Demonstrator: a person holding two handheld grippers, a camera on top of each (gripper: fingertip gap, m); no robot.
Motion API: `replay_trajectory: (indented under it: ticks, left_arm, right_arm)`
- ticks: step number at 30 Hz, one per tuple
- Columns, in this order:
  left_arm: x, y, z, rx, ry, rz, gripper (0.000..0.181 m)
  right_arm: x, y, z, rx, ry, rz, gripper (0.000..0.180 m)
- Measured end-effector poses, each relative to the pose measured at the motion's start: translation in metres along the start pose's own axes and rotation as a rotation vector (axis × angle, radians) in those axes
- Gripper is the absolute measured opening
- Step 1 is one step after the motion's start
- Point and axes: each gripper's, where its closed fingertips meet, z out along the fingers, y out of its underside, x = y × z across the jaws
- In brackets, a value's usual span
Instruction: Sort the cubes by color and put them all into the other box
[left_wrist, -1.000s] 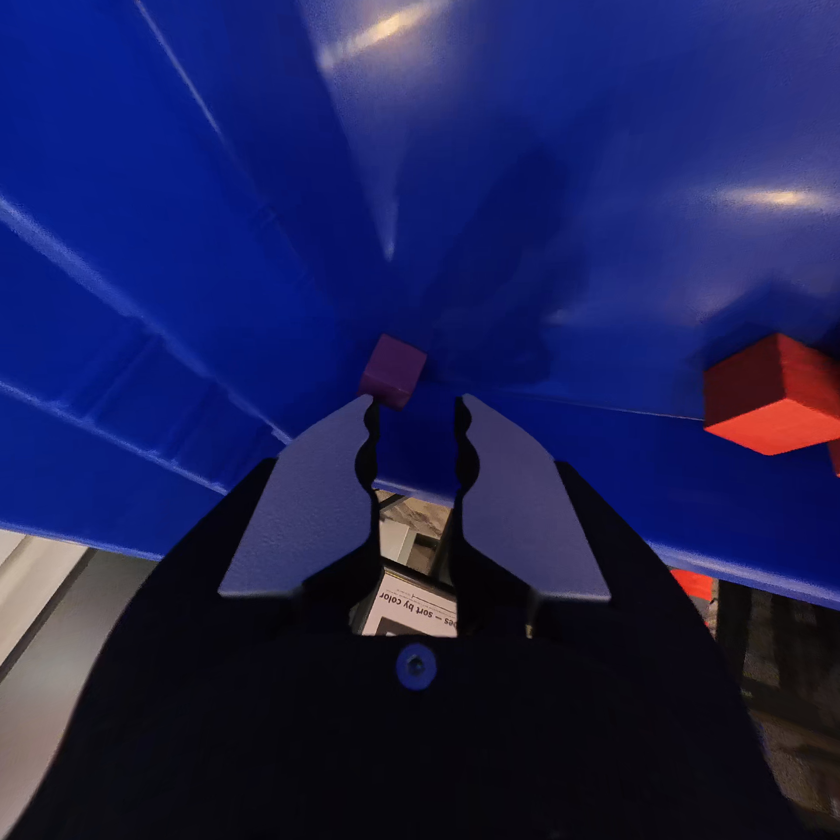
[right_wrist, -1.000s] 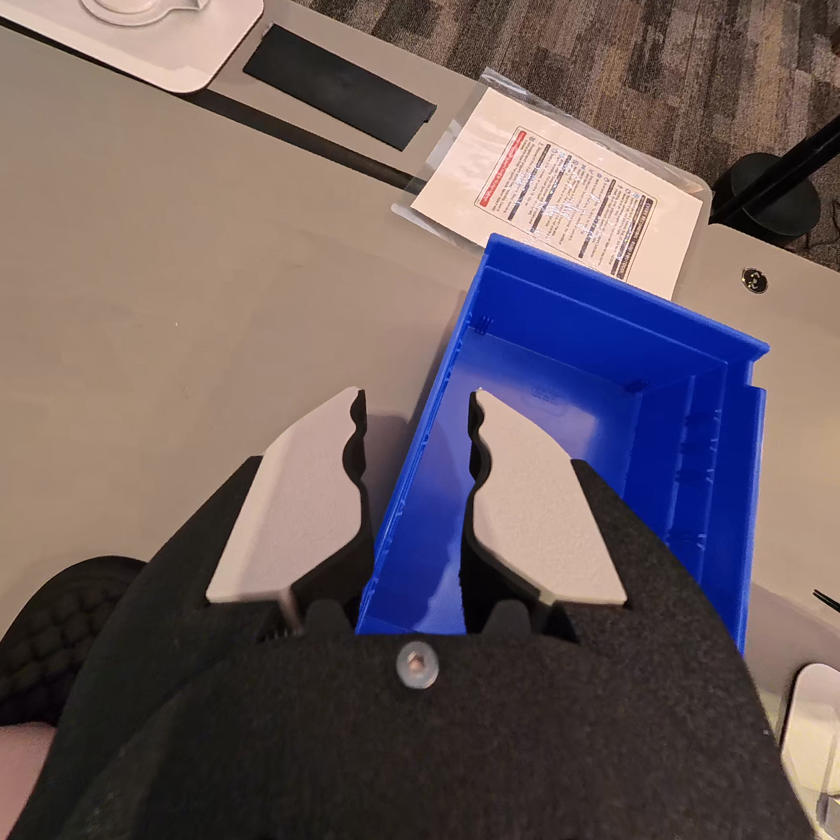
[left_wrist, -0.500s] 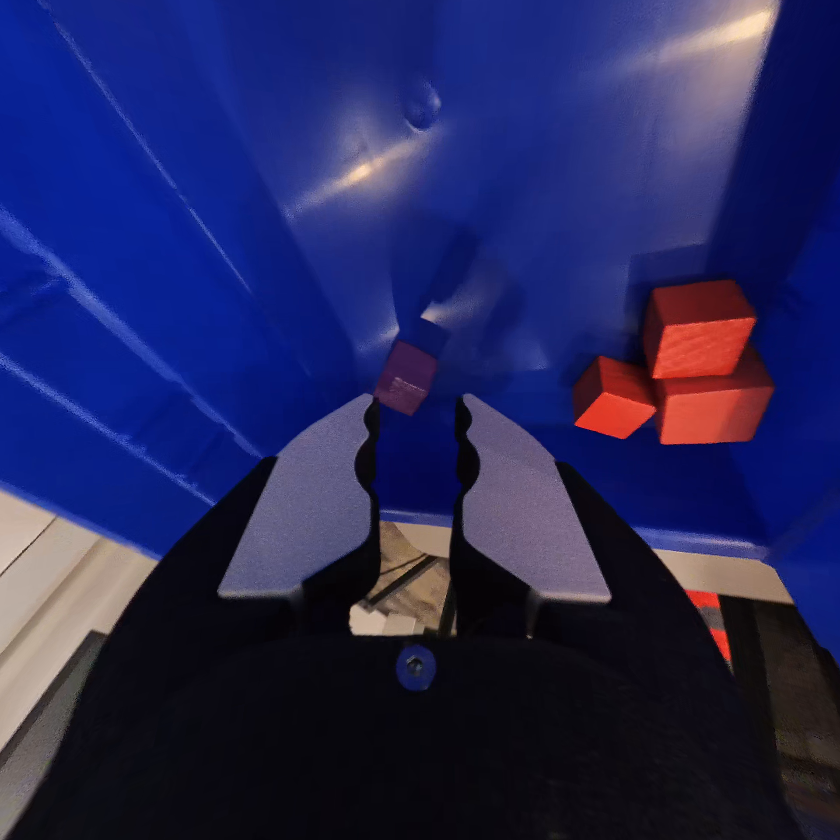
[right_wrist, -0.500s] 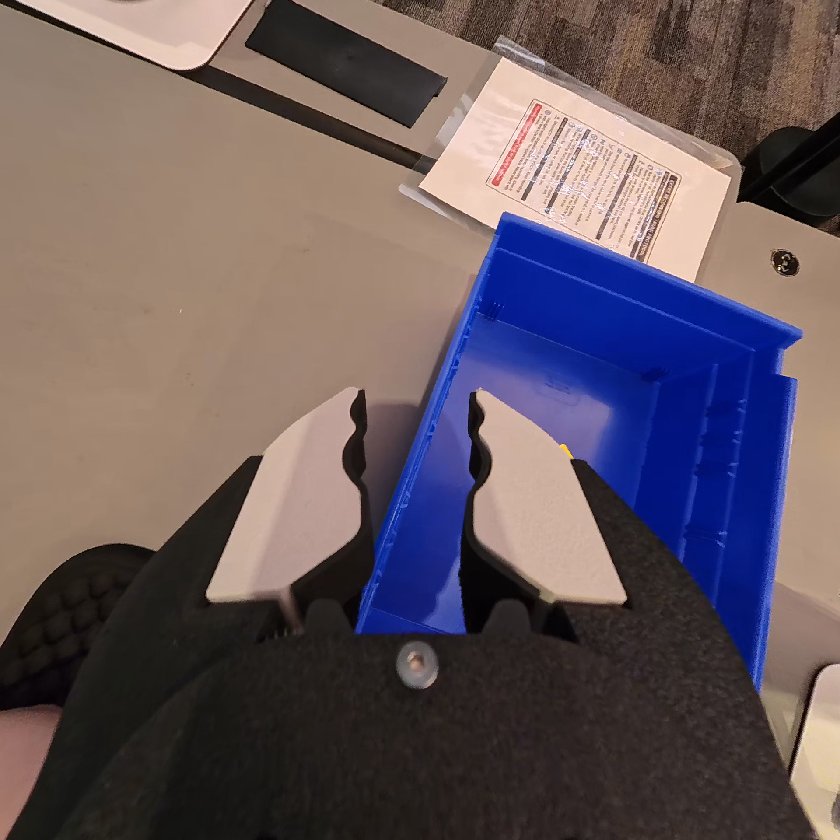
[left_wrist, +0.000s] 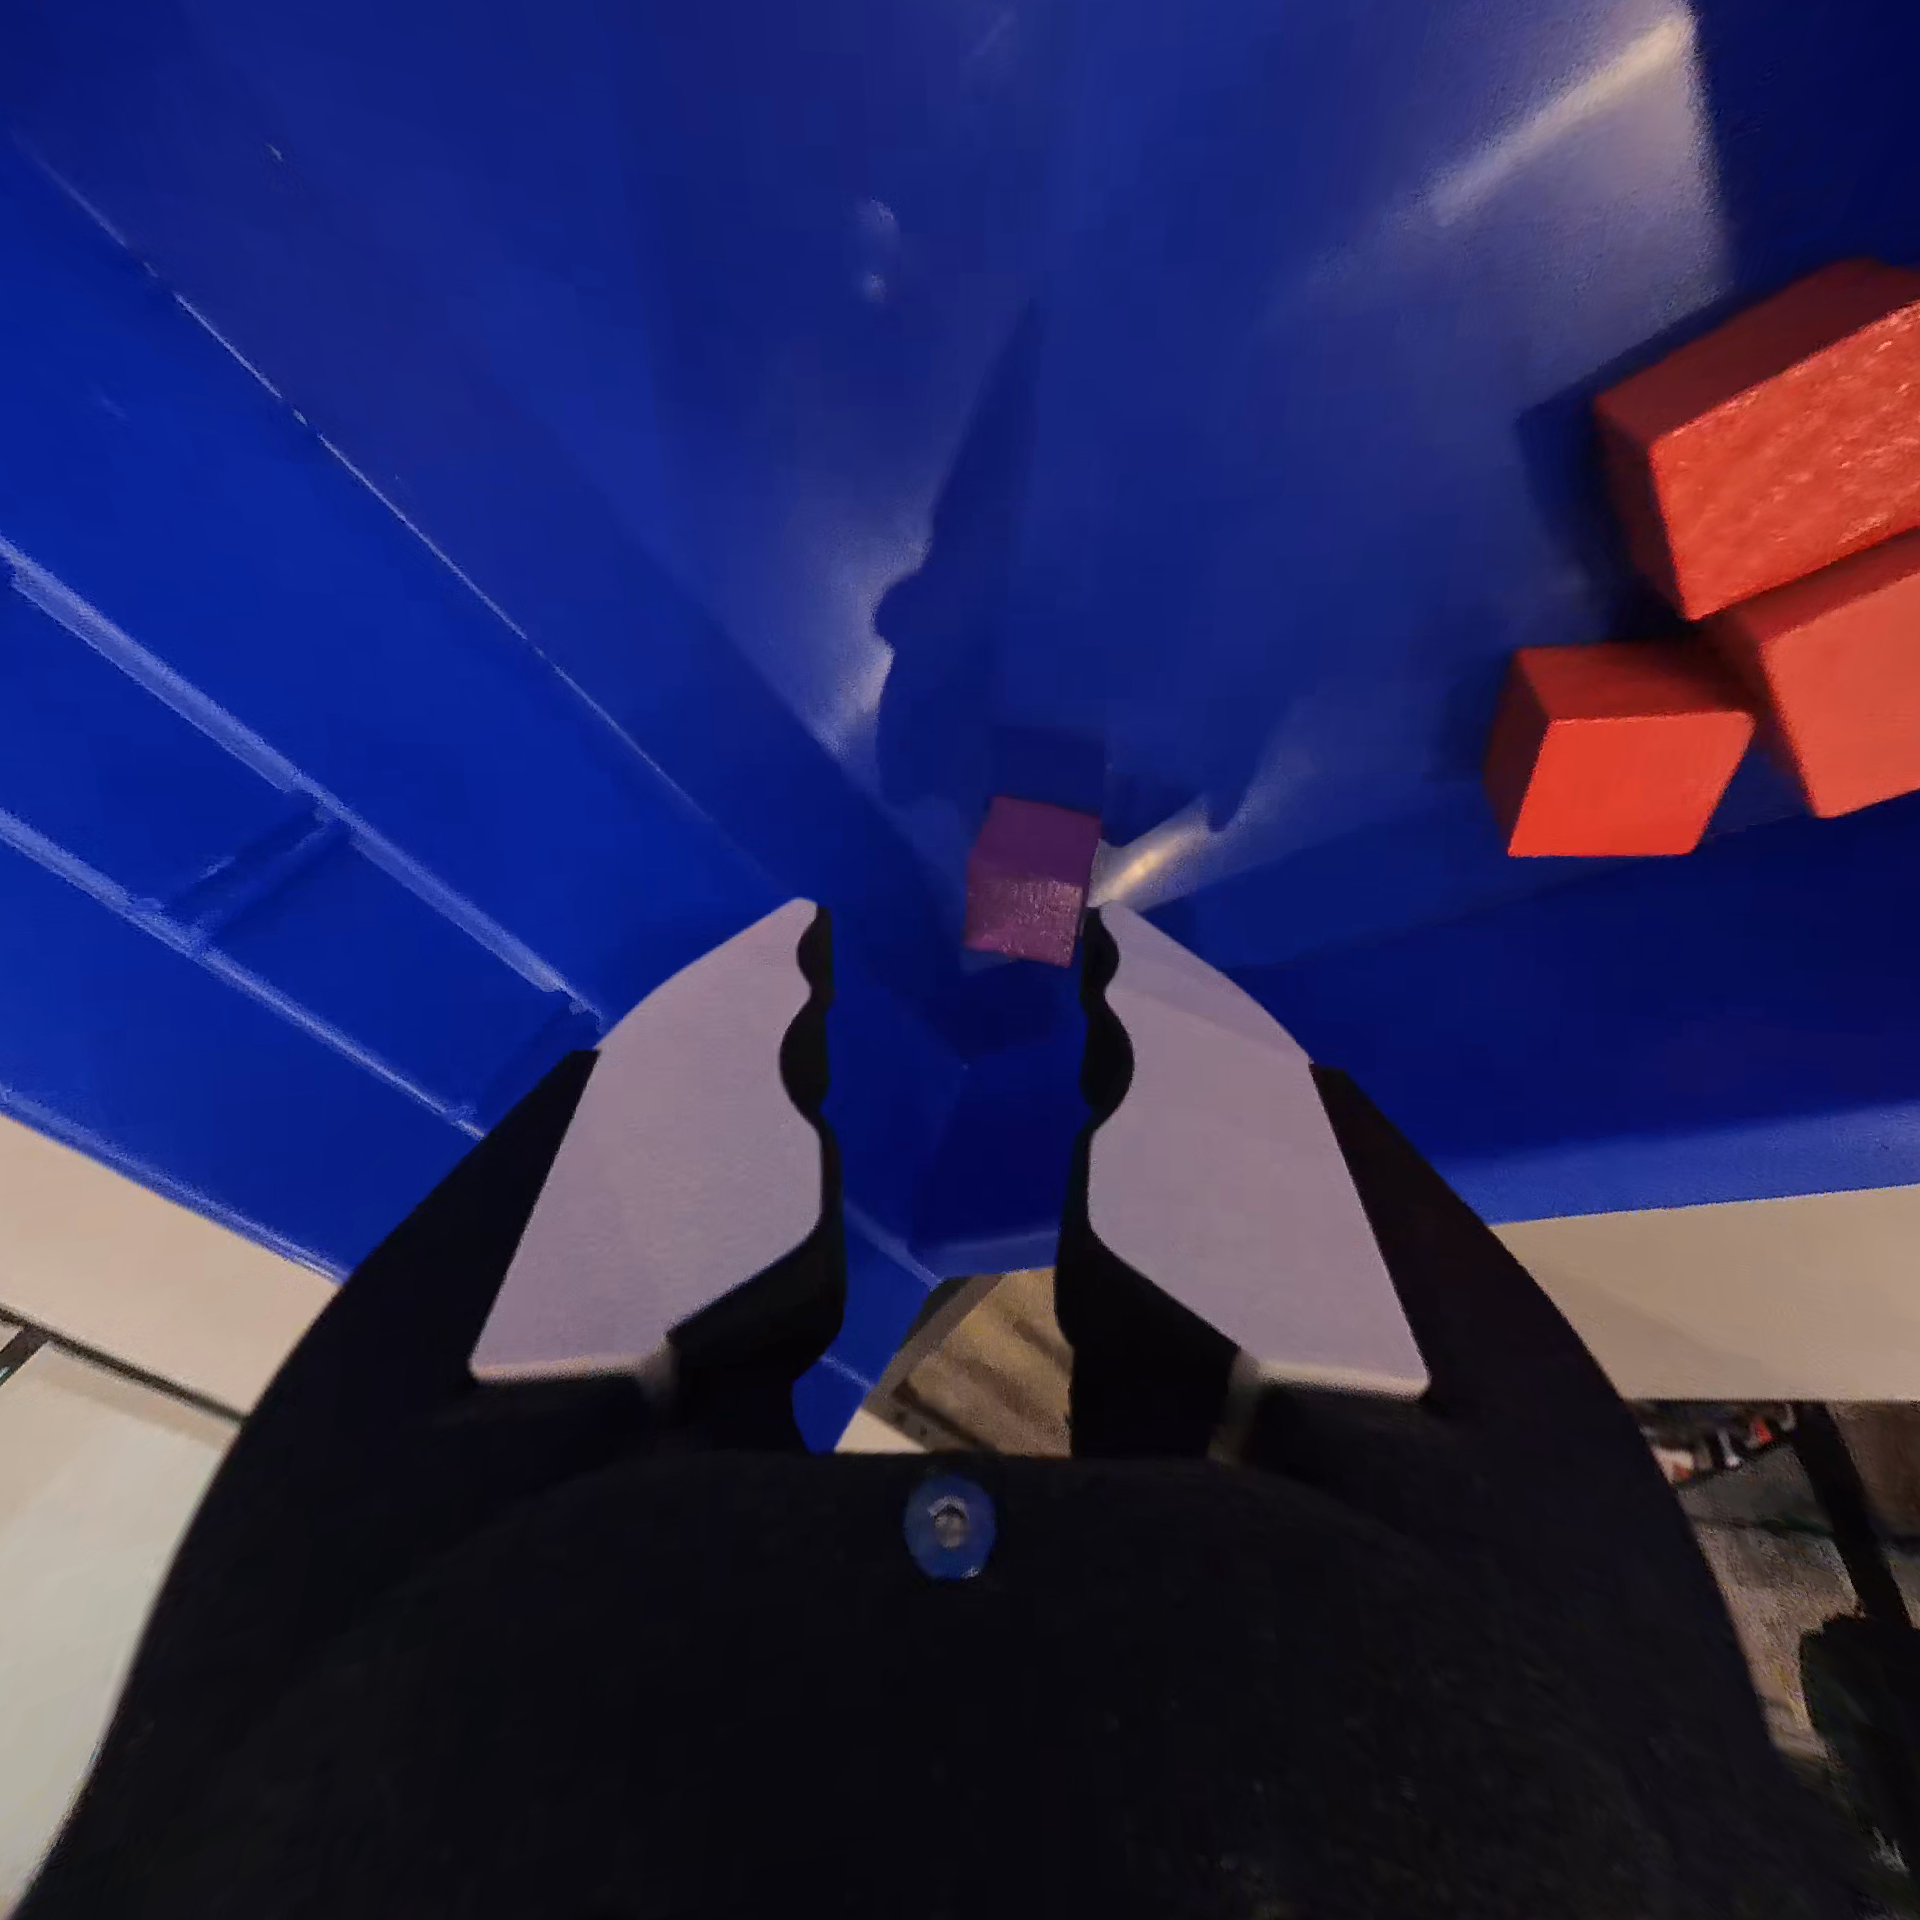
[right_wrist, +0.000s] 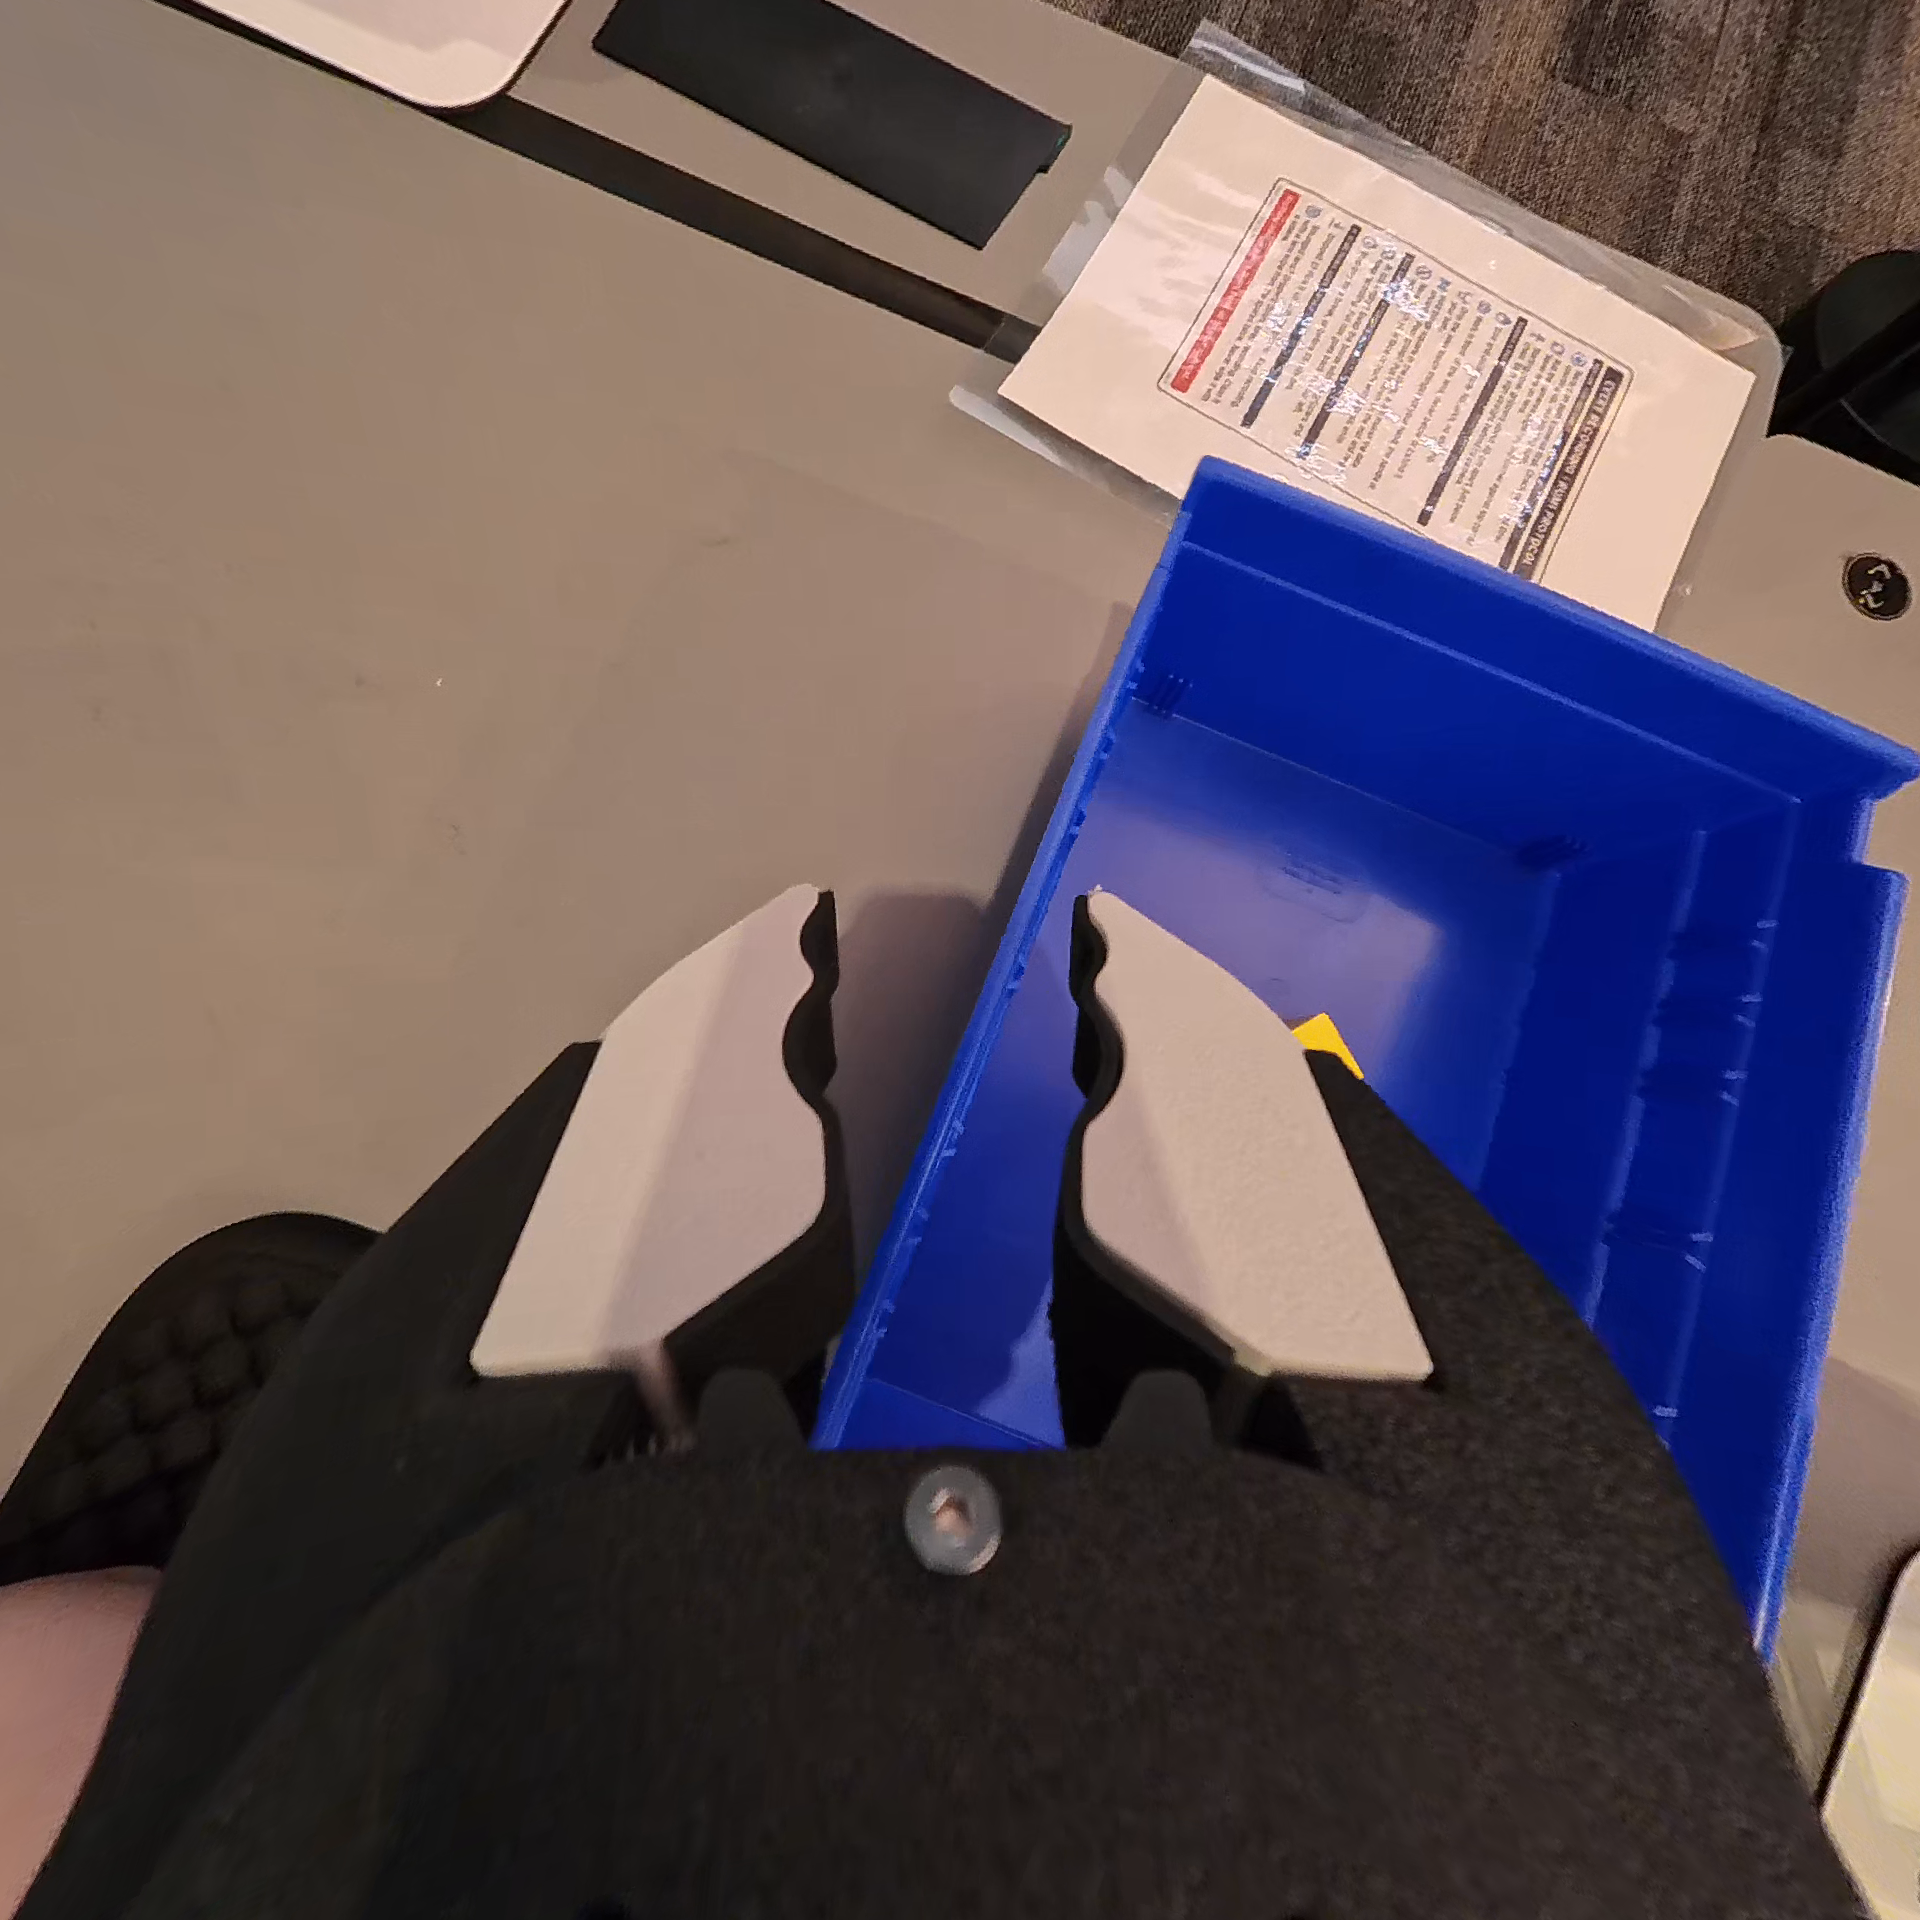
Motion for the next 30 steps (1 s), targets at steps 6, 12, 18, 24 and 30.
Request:
replay_trajectory:
  ticks: [6,12,18,24,30]
  left_arm:
    - [0.005,-0.002,0.006,0.009,0.022,0.023,0.045]
    - [0.006,0.001,0.012,-0.014,0.015,0.039,0.025]
    - [-0.004,-0.007,-0.004,0.094,-0.027,0.025,0.022]
    - [-0.025,-0.047,-0.096,0.496,-0.271,-0.052,0.022]
    - [0.033,-0.129,-0.23,1.064,-0.453,-0.023,0.022]
  right_arm:
    - [-0.003,0.001,0.002,-0.016,-0.008,-0.005,0.042]
    - [-0.005,0.002,0.003,-0.024,-0.016,-0.011,0.042]
    - [-0.006,0.004,0.005,-0.038,-0.023,-0.017,0.042]
    - [-0.014,-0.014,0.001,0.02,-0.034,-0.043,0.042]
    - [-0.072,-0.083,-0.001,0.185,-0.121,-0.184,0.044]
